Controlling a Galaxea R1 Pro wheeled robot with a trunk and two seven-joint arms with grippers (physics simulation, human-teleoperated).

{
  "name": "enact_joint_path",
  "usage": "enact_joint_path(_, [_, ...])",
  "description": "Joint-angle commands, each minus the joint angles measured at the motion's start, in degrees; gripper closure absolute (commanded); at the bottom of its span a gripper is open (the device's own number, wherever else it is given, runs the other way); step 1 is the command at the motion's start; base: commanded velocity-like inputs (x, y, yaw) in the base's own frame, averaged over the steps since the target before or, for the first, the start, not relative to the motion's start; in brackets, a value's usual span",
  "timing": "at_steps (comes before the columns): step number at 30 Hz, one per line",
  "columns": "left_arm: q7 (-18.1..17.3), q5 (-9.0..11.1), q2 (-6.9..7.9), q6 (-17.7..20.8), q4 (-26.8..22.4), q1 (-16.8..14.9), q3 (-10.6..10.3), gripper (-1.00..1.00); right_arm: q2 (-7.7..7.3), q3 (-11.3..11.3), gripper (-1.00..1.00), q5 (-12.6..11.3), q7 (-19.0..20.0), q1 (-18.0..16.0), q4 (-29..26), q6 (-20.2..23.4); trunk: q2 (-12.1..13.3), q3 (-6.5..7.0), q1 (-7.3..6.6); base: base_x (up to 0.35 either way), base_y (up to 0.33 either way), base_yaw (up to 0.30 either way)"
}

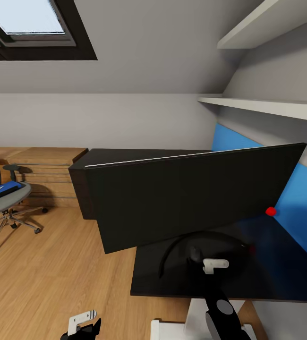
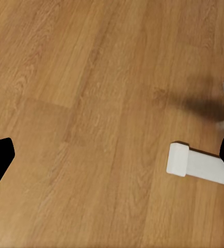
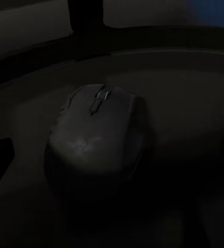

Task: In the bedroom, organize the workspace by keeping the computer under the desk, ensuring the monitor is on the desk, placing the keyboard on the desk next to the monitor, placing the mouse on the desk next to the keyboard, moving the folder from the swivel chair onto the desk next to the mouse, stacking the notebook on top of the folder with the pen on top of the notebook, and positioning the swivel chair next to the desk.

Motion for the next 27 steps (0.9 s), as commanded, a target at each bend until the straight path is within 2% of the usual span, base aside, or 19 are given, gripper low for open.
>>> enact_joint_path(1, [0.1,0.6,0.01,0.3,-0.1,0.0,0.0,-1.00,-0.02,0.1,-1.00,-0.2,-0.4,0.0,-0.1,0.3,0.0,-0.06,0.00,0.000,0.000,0.000])
enact_joint_path(15, [0.1,0.6,0.00,0.3,-0.2,0.0,0.0,-1.00,0.00,0.1,-1.00,-0.2,-0.6,0.0,0.1,0.2,0.0,-0.06,0.00,0.000,0.003,0.000])
enact_joint_path(27, [0.1,0.6,0.01,0.3,-0.1,0.0,0.0,-1.00,0.00,0.1,-1.00,-0.2,-0.6,0.0,0.6,0.1,0.0,-0.06,0.00,0.000,0.099,0.000])
